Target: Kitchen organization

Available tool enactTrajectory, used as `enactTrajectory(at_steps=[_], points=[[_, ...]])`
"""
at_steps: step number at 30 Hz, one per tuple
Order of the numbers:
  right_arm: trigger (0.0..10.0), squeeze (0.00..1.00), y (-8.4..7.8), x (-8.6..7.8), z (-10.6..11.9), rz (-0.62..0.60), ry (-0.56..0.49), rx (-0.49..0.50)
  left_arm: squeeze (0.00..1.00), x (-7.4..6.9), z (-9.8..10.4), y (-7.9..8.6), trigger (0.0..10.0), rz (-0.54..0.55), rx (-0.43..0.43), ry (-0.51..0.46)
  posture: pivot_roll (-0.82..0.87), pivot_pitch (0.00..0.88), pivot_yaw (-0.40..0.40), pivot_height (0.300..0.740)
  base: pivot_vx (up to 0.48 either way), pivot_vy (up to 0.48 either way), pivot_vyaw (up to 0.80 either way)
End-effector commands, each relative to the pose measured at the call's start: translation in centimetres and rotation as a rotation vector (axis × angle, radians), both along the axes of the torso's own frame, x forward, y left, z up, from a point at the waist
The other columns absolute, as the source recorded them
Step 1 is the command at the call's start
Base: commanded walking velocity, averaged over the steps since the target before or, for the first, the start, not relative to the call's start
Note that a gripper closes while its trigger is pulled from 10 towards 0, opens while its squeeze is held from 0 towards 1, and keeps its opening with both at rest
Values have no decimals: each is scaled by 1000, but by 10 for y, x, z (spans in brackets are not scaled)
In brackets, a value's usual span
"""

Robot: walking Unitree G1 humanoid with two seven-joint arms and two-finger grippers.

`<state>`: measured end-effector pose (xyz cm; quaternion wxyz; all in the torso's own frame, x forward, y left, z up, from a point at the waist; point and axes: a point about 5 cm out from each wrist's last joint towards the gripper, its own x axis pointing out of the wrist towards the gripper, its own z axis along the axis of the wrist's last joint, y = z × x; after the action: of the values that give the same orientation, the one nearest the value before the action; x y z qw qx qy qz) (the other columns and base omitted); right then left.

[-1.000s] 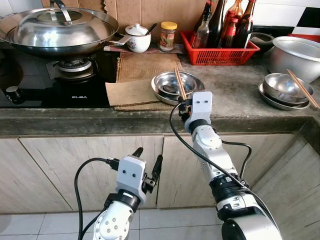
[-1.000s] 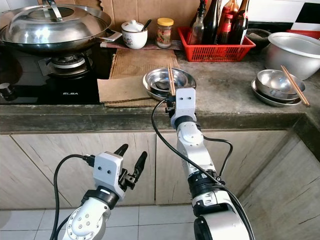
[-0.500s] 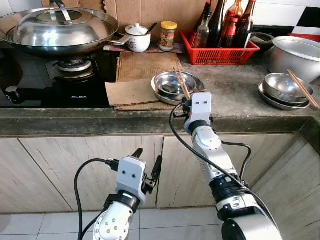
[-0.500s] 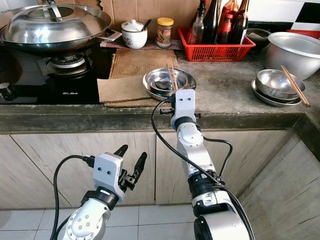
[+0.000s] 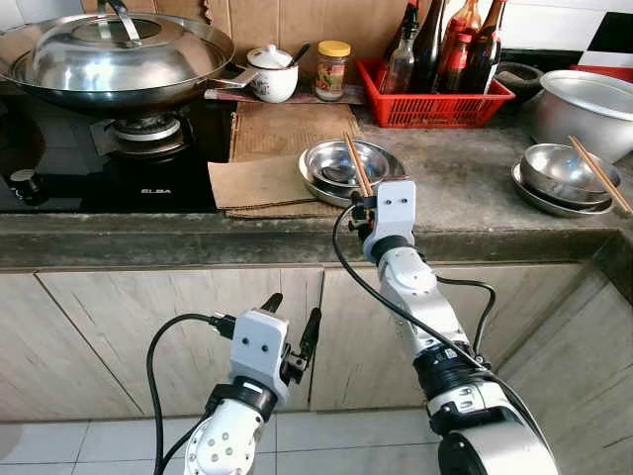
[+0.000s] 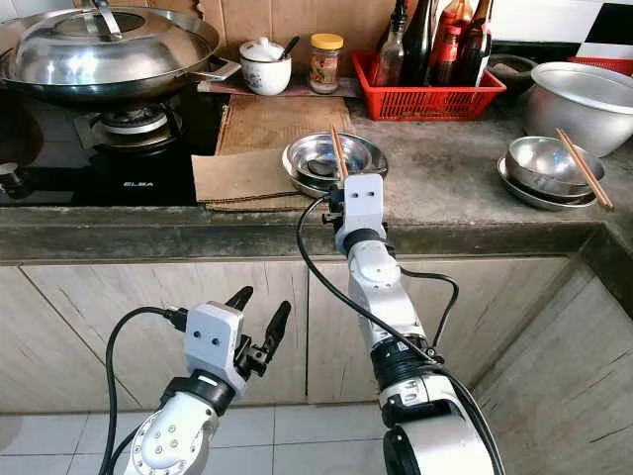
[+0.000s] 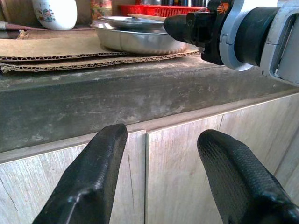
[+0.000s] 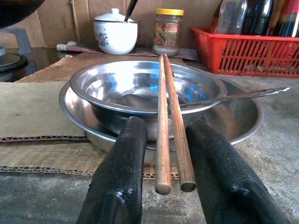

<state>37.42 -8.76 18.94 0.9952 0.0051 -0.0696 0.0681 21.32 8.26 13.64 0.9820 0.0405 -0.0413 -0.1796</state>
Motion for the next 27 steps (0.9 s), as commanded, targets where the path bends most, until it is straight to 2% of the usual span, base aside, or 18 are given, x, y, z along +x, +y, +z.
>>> enactTrajectory(at_steps=[1,5,6,8,9,19,23,27], points=[[10000,0,1,2,10,9,-40,-13,0,-2,5,-3,10000,-8,-7,-21,204,88,-73,740,0,0,0],[10000,0,0,2,12,-2,-47,-7,0,-3,5,-3,10000,-7,-8,-20,205,88,-75,740,0,0,0],[3961,0,0,3,13,-2,-48,-7,0,-3,5,-3,10000,-7,-8,-20,204,87,-77,740,0,0,0],[3961,0,0,3,13,-1,-49,-8,0,-3,5,-3,10000,-8,-8,-20,204,87,-77,740,0,0,0],[0,0,0,3,13,4,-48,-10,0,-3,5,-4,10000,-9,-8,-20,204,85,-77,740,0,0,0],[0,0,4,1,15,19,-55,8,0,-3,5,-4,10000,-12,-9,-23,206,84,-78,740,0,0,0],[0,0,7,-2,25,49,-96,53,0,-3,5,-4,10000,-12,-9,-25,204,83,-76,740,0,0,0],[0,0,9,-14,42,79,-198,82,0,-3,6,-4,10000,-9,-12,-28,205,85,-78,740,0,0,0]])
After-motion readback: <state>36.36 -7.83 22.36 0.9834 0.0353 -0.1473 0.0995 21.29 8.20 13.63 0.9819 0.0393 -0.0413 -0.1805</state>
